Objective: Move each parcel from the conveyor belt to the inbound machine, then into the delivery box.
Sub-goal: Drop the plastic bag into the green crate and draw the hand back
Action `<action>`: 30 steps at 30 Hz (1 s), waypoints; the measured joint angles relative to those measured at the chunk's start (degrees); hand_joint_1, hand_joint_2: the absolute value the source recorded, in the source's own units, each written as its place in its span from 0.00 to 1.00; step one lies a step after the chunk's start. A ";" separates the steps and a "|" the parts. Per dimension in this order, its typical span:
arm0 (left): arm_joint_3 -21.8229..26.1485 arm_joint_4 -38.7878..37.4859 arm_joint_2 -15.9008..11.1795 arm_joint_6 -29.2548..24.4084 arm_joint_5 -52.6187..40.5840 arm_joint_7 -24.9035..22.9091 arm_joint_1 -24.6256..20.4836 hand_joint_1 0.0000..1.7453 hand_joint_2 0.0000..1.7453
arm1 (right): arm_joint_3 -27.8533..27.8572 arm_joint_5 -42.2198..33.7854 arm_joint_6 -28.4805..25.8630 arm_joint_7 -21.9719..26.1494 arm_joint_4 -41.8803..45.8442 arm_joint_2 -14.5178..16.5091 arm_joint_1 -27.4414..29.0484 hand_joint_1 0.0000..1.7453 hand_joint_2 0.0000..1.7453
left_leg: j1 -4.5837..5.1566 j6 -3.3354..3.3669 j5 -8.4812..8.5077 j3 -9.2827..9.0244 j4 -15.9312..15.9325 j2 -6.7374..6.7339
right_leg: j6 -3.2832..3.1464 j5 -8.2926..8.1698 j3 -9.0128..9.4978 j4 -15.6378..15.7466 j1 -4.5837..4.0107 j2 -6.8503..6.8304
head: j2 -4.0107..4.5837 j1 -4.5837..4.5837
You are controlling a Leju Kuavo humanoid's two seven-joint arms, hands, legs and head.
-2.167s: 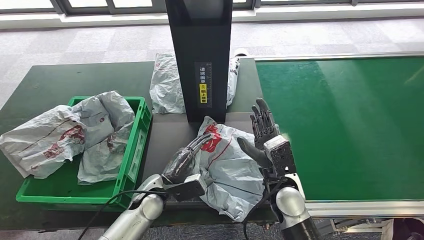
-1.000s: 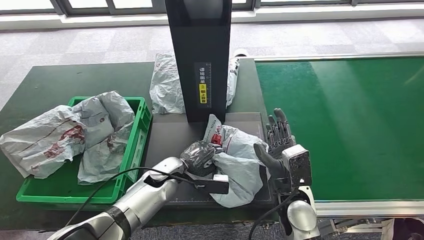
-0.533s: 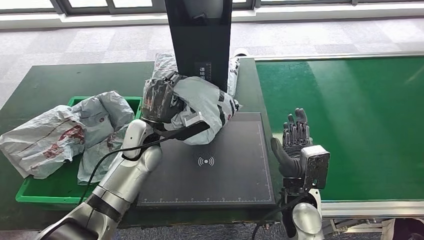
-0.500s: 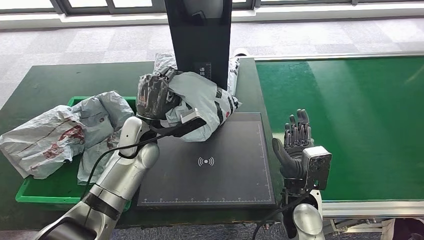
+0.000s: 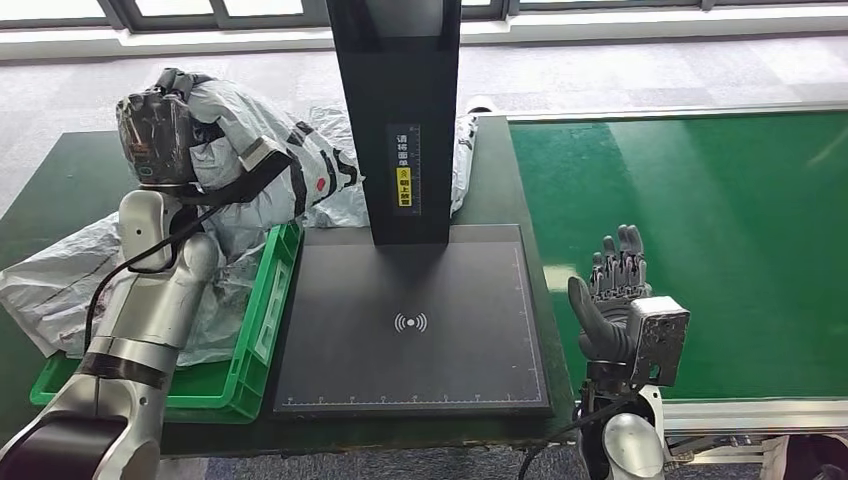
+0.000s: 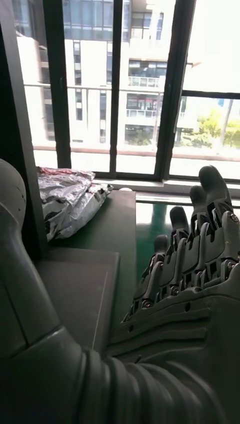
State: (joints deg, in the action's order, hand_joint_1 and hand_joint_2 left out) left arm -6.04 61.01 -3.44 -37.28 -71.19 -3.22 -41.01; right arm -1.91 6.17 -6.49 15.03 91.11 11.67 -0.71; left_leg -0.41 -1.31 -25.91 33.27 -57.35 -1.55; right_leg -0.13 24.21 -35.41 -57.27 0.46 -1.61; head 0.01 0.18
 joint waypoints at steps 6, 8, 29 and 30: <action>1.62 -2.01 -1.18 -0.19 -2.62 -1.58 -0.11 1.00 1.00 | 0.73 0.35 0.39 -0.39 0.22 0.30 -0.09 0.00 1.00 | 0.01 0.00 0.00 0.04 0.00 0.09 | 0.00 0.00 0.01 0.01 0.02 -0.08 | -0.01 0.01; 2.12 -3.12 -1.43 0.25 -4.64 -2.67 -0.12 1.00 1.00 | 1.16 0.69 0.45 -0.60 0.52 0.46 -0.06 0.00 1.00 | 0.02 0.01 -0.01 0.04 0.00 0.05 | 0.00 0.00 0.00 0.03 0.04 -0.04 | -0.01 0.02; 3.47 -11.91 -2.72 12.79 -5.02 -4.97 5.93 1.00 1.00 | 6.62 1.46 1.71 -1.19 5.68 0.81 4.21 0.00 1.00 | 0.01 0.01 -0.04 0.03 0.01 -0.04 | 0.00 0.01 -0.01 0.04 0.02 0.03 | -0.01 0.01; 3.55 -11.75 -3.08 12.54 -5.04 -5.27 6.49 1.00 1.00 | 6.70 1.44 1.74 -1.17 5.69 0.81 4.36 0.00 1.00 | 0.01 0.01 -0.04 0.03 0.01 -0.04 | 0.00 0.01 -0.01 0.04 0.01 0.03 | -0.01 0.01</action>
State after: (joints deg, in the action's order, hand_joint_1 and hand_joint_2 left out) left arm -2.50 49.27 -6.52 -24.73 -76.23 -8.49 -34.51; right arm 4.79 7.61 -4.75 13.85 96.79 12.48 3.65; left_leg -0.40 -1.30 -25.95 33.30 -57.34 -1.58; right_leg -0.13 24.22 -35.43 -57.23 0.48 -1.57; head 0.00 0.19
